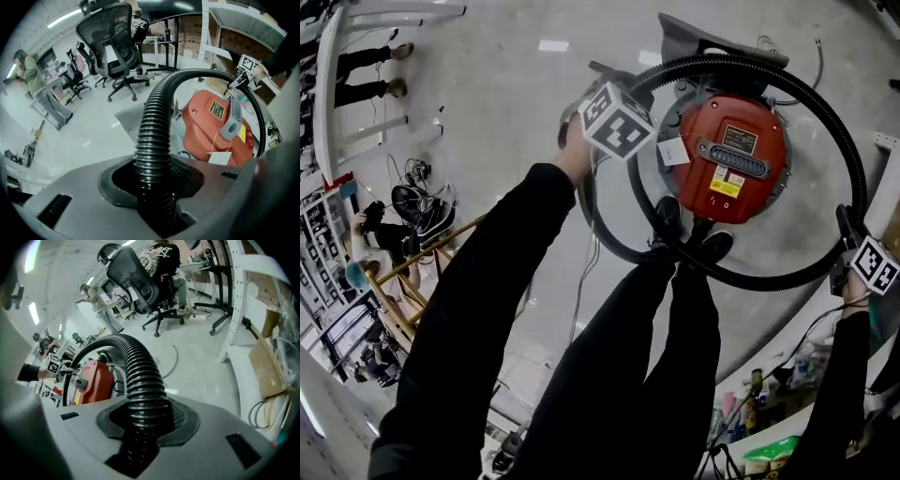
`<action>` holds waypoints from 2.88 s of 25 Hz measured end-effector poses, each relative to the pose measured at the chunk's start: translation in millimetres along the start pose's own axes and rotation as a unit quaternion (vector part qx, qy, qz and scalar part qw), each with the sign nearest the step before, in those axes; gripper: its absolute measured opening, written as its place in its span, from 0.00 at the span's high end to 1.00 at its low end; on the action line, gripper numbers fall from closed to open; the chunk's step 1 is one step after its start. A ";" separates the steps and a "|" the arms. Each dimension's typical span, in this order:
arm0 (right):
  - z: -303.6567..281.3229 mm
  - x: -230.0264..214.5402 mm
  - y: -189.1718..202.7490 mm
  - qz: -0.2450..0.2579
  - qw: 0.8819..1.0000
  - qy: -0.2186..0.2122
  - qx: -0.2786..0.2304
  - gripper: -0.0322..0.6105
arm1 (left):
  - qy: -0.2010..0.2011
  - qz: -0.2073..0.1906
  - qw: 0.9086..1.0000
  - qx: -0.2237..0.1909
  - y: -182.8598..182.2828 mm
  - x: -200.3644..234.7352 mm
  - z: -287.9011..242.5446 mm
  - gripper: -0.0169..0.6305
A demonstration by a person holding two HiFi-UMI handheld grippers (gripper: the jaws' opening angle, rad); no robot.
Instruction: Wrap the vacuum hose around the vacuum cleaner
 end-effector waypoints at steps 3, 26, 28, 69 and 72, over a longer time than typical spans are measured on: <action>-33.4 -15.9 13.9 -0.020 1.000 0.006 0.004 0.74 | 0.008 -0.010 1.000 -0.009 -2.4 -0.6 -24.5 0.73; 10.5 64.9 47.4 -0.082 0.995 -0.019 -0.045 0.24 | 0.007 0.019 0.994 -0.109 -7.9 -16.7 38.9 0.48; 23.1 77.5 45.0 -0.079 0.995 -0.031 -0.048 0.24 | -0.006 0.067 0.991 -0.119 7.2 -17.3 63.2 0.48; 447.1 409.1 -38.1 0.218 0.915 -0.177 -0.288 0.89 | 0.066 0.143 0.910 -0.383 -90.5 -280.0 570.8 0.91; 452.8 420.8 -32.2 0.233 0.912 -0.165 -0.295 0.89 | 0.059 0.155 0.907 -0.387 -79.0 -273.5 580.9 0.91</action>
Point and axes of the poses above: the fingertips, and each gripper's own axes: z backward along the fingers, x to its left, y out of its underside, the point moved 2 cm from there along z, backward along the fingers, and after that the axes turned 1 degree about y, right-handed, at the moved point
